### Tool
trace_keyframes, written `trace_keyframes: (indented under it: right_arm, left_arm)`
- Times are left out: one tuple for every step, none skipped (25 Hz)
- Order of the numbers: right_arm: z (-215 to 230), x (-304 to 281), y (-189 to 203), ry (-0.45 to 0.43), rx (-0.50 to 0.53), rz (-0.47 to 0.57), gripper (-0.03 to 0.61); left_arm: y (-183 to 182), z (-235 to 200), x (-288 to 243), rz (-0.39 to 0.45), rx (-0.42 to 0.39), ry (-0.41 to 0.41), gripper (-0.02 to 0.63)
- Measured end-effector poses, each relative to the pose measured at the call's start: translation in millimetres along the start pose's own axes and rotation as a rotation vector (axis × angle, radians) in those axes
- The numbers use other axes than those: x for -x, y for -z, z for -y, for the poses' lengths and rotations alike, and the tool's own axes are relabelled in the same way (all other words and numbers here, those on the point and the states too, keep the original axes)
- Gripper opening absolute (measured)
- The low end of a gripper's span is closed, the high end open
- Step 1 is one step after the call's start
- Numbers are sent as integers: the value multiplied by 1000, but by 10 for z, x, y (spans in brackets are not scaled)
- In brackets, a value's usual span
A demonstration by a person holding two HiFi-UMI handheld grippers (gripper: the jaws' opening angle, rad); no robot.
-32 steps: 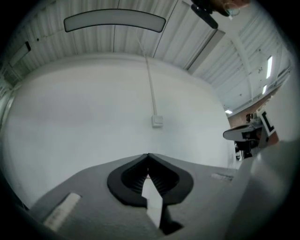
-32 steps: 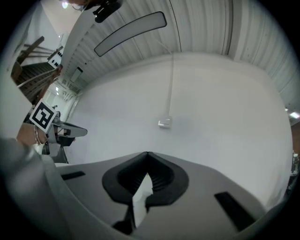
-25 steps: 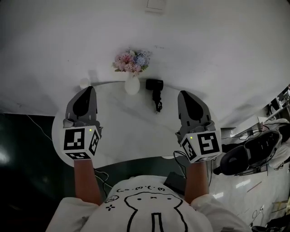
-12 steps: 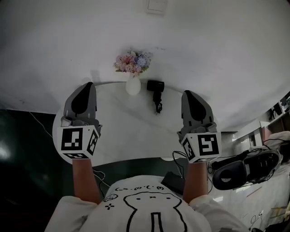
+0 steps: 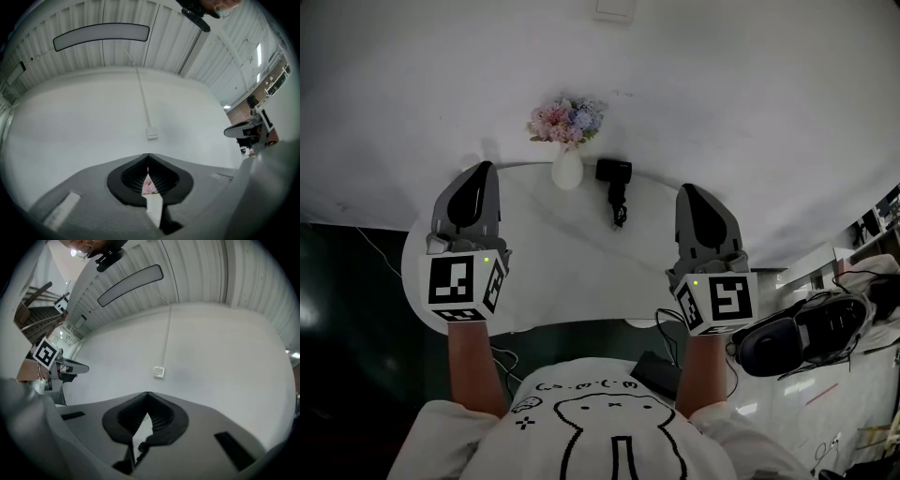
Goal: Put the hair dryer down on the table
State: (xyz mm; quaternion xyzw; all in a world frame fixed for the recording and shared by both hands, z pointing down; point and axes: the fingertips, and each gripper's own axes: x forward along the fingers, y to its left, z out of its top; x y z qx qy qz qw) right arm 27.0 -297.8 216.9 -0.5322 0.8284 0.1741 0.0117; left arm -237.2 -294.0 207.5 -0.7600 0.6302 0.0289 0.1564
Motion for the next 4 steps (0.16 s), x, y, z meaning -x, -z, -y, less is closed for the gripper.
trace_keyframes:
  right_arm:
    - [12, 8, 5, 0, 0, 0, 0]
    - [25, 13, 11, 0, 0, 0, 0]
    - [38, 18, 16, 0, 0, 0, 0]
    - [51, 22, 22, -1, 0, 0, 0]
  left_arm:
    - [7, 24, -6, -1, 2, 4, 18]
    - [13, 48, -14, -3, 5, 8, 18]
    - [18, 72, -22, -4, 9, 12, 18]
    - [23, 97, -31, -7, 13, 16, 18]
